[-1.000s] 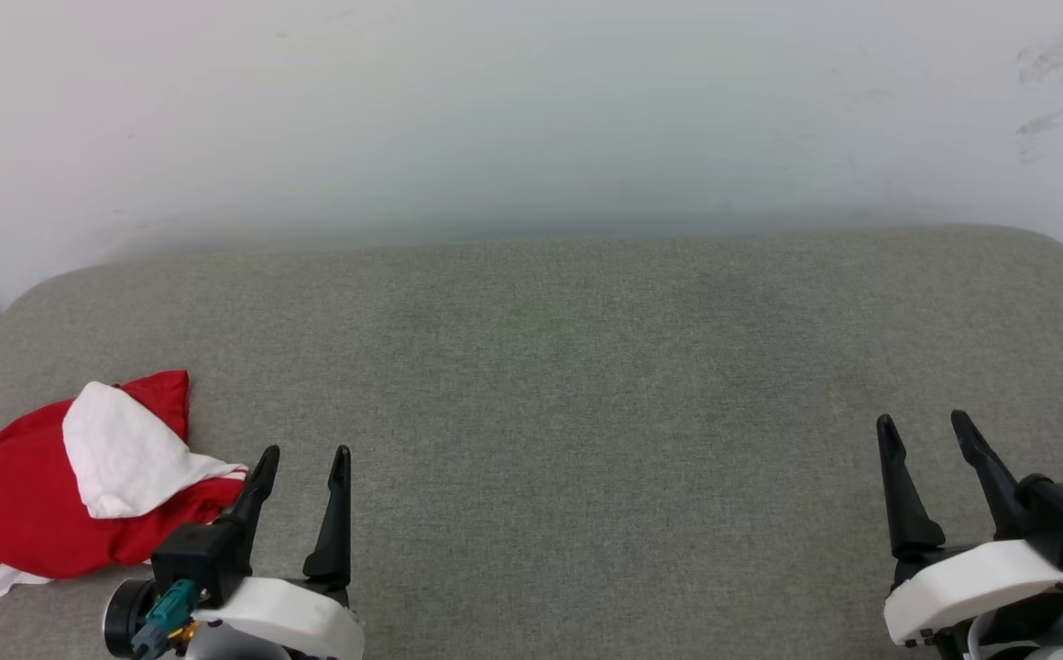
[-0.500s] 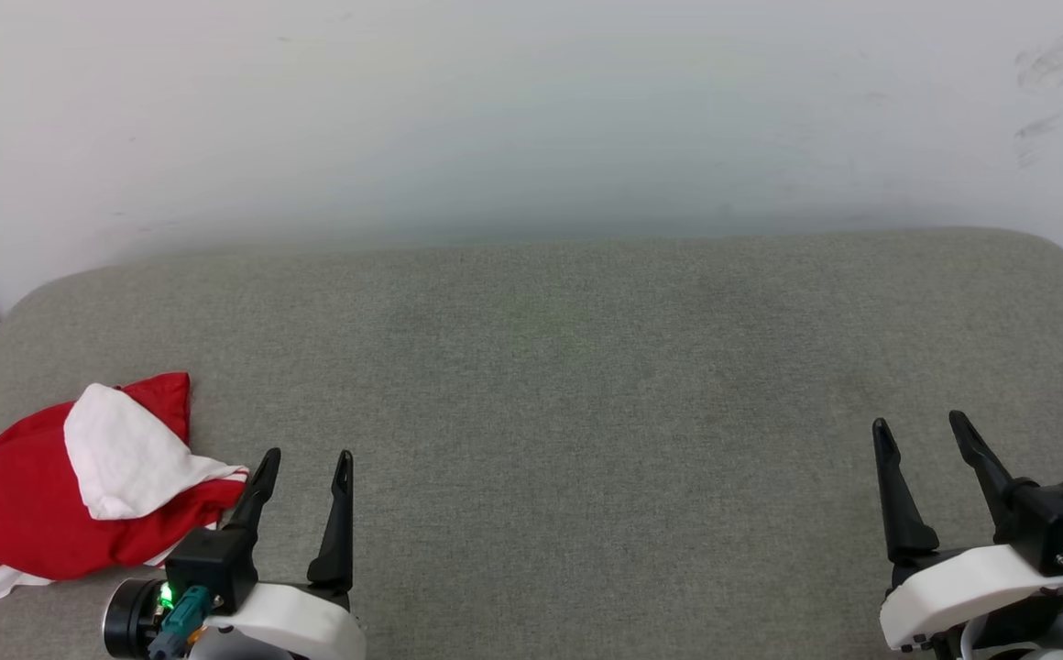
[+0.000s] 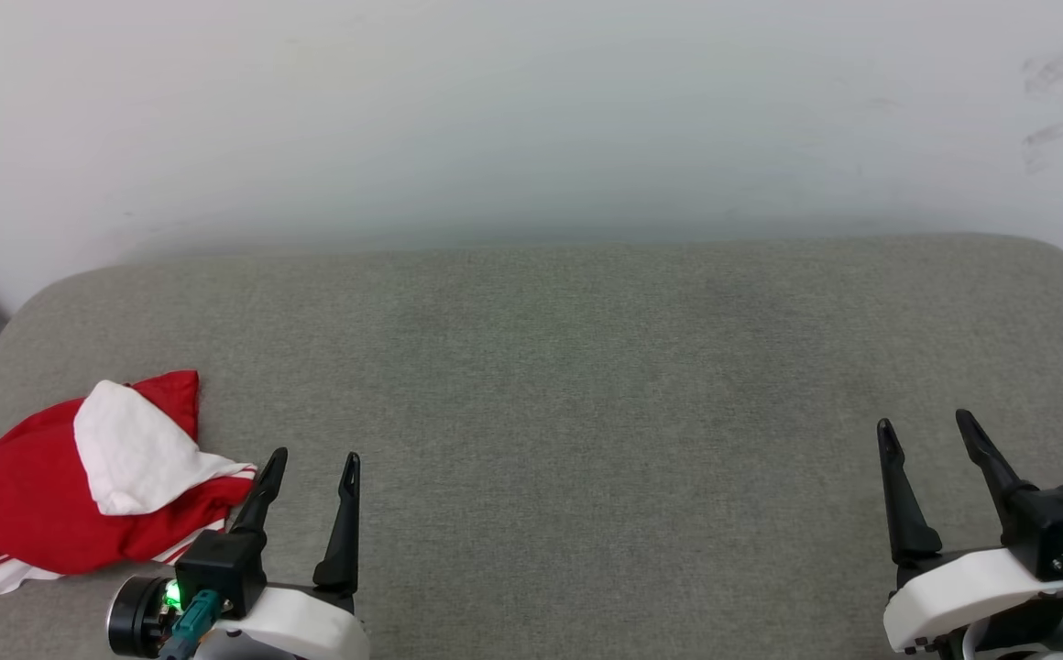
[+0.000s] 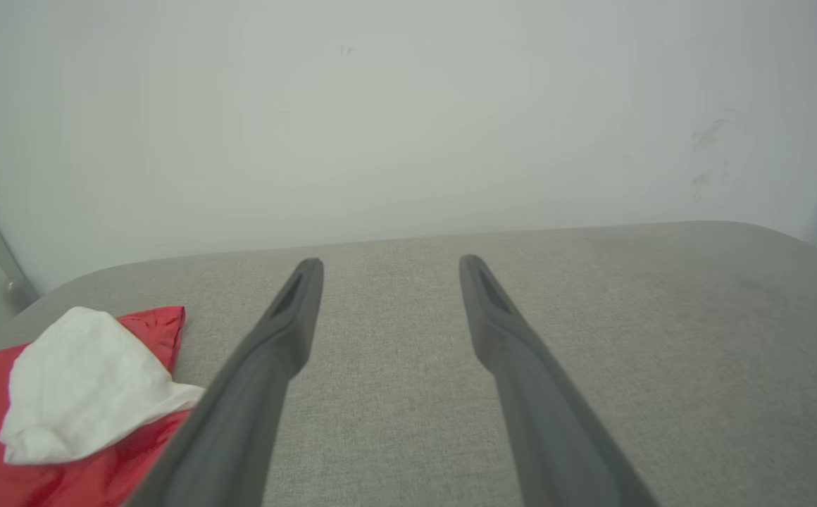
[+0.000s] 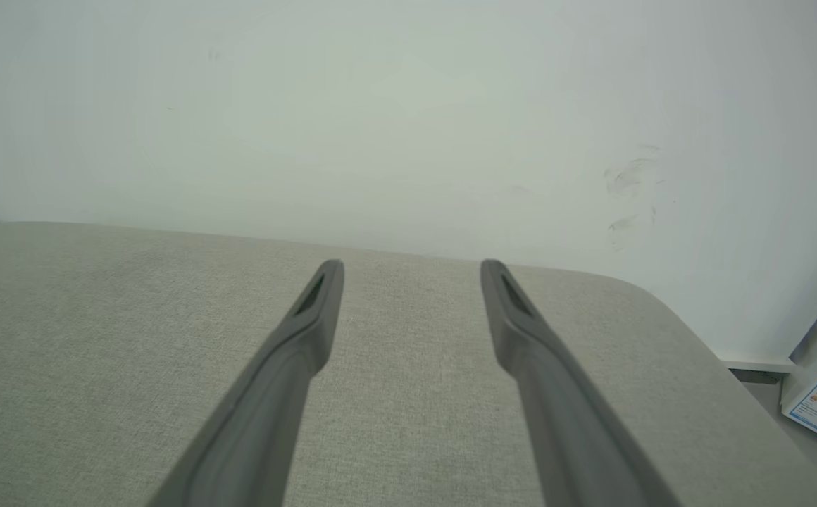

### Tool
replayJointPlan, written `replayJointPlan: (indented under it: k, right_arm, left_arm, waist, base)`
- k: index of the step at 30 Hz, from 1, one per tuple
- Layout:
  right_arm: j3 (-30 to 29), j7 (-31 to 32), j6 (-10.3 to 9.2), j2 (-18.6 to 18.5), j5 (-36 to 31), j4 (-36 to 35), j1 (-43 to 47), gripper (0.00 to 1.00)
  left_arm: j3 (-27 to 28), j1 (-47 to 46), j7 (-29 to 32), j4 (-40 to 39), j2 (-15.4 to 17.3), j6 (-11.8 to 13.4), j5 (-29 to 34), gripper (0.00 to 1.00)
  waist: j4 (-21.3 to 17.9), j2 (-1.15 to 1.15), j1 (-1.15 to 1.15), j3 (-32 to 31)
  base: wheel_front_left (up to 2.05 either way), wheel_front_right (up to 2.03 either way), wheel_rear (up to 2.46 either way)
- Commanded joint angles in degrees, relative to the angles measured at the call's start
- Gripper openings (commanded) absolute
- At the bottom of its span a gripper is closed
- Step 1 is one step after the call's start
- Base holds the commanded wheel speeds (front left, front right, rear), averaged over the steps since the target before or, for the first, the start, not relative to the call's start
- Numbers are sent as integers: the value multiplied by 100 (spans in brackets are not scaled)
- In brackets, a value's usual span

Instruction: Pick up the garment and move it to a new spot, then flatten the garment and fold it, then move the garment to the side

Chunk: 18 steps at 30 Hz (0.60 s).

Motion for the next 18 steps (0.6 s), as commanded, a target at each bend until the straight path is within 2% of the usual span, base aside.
replayJointPlan:
  k: [1, 9, 18]
  right_arm:
    - [-15, -29, 0, 21, 52, -21, 55, 100]
    - [20, -57, 0, 20, 189, -25, 63, 100]
    - [219, -79, 0, 19, 263, -40, 0, 100]
  left_arm:
    - [15, -12, -29, 8, -16, -21, -22, 100]
    - [61, -86, -23, 16, -56, -29, -68, 100]
    - [189, -116, -23, 8, -61, -37, -66, 100]
  waist:
    - [42, 0, 0, 1]
    - [463, 0, 0, -3]
    - [1272, 0, 0, 7]
  base:
    - [0, 0, 0]
    - [0, 0, 0]
    - [0, 0, 0]
